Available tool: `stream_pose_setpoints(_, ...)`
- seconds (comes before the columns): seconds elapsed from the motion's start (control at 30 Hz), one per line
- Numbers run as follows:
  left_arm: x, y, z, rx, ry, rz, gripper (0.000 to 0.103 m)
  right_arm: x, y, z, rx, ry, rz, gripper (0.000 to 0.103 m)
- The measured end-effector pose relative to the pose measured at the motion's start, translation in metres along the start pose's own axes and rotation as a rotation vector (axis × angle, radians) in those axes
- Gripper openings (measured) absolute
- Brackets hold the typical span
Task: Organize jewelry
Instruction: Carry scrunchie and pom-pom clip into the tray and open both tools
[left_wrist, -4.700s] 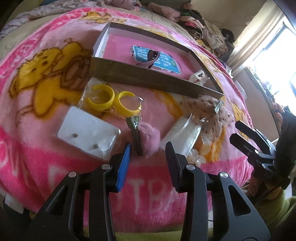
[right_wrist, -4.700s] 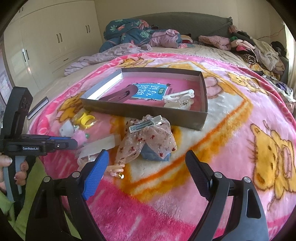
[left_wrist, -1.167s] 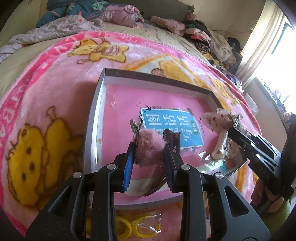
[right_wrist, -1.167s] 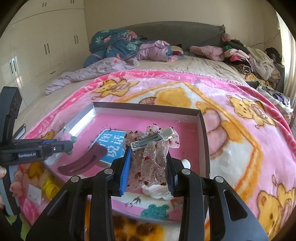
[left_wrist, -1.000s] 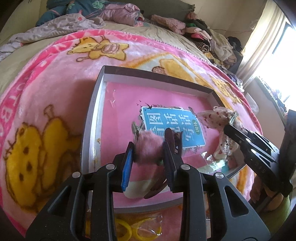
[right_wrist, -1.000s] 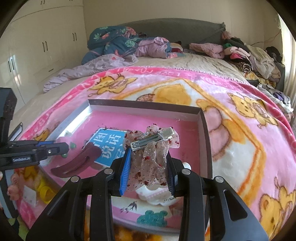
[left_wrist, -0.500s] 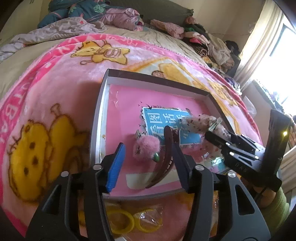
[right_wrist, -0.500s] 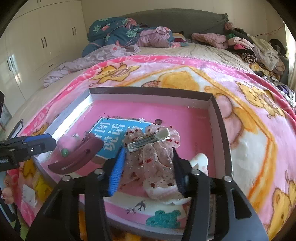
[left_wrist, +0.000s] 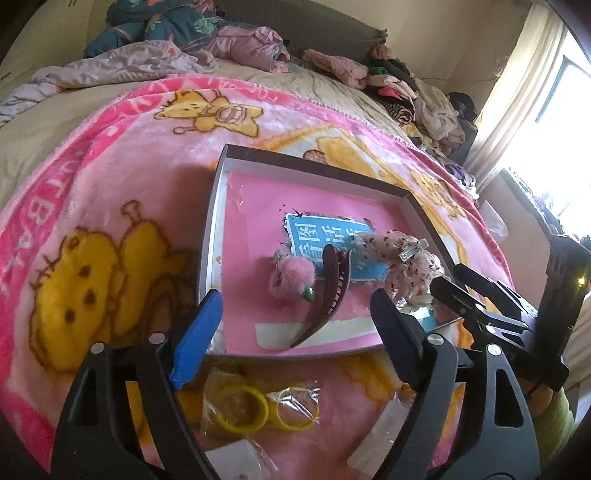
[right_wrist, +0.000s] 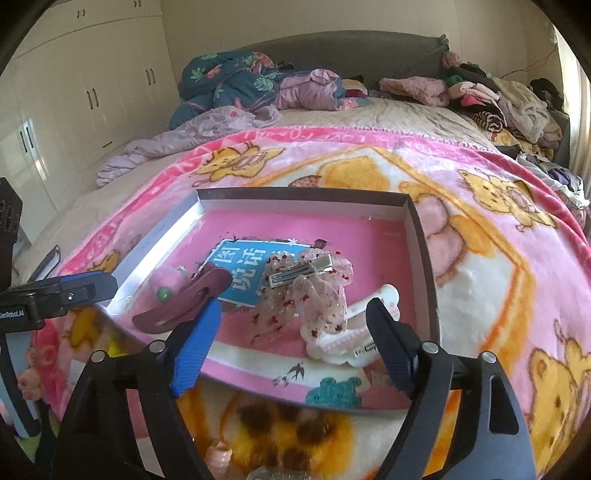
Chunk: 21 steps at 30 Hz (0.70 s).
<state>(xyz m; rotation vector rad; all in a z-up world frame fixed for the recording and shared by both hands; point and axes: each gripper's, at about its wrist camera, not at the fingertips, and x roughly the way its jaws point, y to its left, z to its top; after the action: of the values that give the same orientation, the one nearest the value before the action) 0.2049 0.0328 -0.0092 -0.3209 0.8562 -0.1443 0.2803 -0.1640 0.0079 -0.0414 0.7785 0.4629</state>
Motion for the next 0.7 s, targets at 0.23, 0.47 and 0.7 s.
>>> stream_pose_setpoints(0.23,-0.016,-0.004,-0.003,0.007,-0.024,0.003,0.085,-0.023,0.001,-0.003,-0.001,-0.026,-0.006,0.083)
stream_pose_setpoints(0.47,-0.034,-0.006,-0.007,0.017,-0.047,0.011,0.088,-0.046,0.0,-0.004,0.001,-0.055,-0.021,0.083)
stream_pose_setpoints(0.7,-0.05,-0.007,-0.011,0.018,-0.071,0.02,0.088,-0.067,-0.002,-0.006,-0.001,-0.075,-0.031,0.083)
